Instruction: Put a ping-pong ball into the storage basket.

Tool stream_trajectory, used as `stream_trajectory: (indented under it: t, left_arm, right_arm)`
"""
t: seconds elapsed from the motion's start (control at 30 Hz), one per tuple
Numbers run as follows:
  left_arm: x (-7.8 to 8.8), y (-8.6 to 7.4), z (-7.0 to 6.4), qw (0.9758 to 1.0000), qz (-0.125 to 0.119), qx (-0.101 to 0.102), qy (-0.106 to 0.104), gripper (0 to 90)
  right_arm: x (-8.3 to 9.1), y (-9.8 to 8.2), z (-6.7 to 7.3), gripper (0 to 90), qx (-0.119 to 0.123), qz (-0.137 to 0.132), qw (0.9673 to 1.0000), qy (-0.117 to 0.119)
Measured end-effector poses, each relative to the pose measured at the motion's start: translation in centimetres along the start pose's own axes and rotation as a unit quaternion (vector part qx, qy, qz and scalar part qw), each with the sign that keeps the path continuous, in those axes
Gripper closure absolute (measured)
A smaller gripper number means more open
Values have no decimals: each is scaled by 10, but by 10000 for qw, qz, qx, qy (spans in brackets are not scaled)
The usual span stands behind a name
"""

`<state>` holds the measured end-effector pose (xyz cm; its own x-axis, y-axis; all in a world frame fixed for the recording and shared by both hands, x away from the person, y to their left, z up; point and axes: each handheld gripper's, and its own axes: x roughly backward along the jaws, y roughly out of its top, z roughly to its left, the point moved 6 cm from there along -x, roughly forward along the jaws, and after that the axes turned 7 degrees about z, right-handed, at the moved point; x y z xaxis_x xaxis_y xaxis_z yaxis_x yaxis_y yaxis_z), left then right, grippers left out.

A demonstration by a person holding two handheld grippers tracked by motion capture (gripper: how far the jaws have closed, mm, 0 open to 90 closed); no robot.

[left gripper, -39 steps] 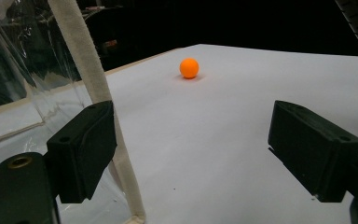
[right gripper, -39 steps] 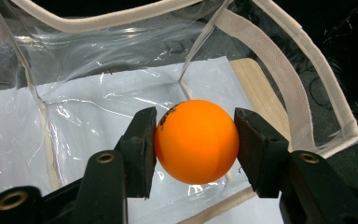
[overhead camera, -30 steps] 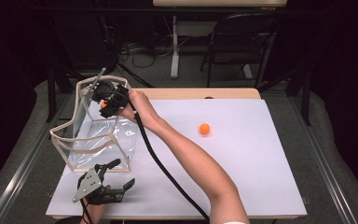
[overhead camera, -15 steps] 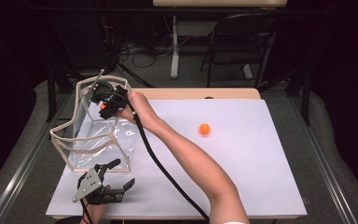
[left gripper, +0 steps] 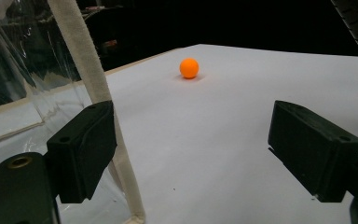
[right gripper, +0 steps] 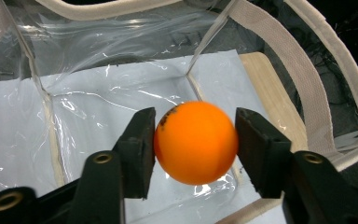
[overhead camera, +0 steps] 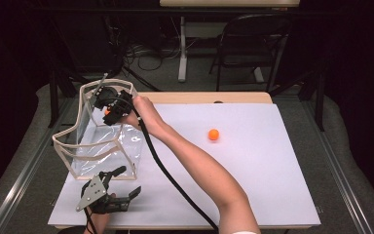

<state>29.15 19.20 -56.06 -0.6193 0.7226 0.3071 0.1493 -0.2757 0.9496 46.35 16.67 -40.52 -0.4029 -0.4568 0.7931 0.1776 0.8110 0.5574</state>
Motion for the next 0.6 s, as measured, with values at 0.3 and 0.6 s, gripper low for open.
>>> stream_trajectory:
  t: [0.3,0.6]
  left_arm:
    - [0,0,0,10000,-7,20,7,158]
    - [0,0,0,10000,5,6,8,158]
  right_arm:
    - [8,-2,-6,295,-217,-143,9996,49]
    - [26,-12,-12,145,-294,-370,9988,146]
